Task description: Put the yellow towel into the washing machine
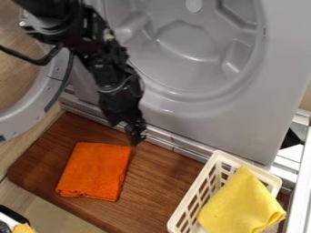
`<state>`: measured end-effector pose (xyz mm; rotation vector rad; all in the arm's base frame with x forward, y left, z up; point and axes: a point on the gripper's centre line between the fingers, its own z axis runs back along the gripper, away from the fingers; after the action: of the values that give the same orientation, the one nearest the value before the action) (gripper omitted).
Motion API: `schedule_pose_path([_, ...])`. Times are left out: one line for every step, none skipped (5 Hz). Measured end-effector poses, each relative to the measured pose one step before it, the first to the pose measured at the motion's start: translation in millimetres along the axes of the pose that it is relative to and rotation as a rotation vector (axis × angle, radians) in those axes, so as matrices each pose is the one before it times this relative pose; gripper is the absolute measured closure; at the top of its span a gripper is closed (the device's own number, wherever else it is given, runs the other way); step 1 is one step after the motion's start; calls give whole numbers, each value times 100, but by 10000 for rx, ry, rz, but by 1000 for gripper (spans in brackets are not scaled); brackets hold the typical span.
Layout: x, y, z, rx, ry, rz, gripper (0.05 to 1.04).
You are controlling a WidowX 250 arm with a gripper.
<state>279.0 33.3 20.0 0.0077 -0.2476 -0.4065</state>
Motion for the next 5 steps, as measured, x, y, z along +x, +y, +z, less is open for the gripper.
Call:
schedule_pose_path([2434, -2194, 348, -99, -144, -1107, 84])
schedule_pose_path([2021, -2391, 227, -50, -74, -1094, 84])
schedule_pose_path([2970, -1856, 709, 73, -344, -1213, 84])
schedule_pose_path([2427, -815, -211, -200, -270, -922, 84])
schedule_pose_path([705, -1132, -779, -296, -272, -444, 81])
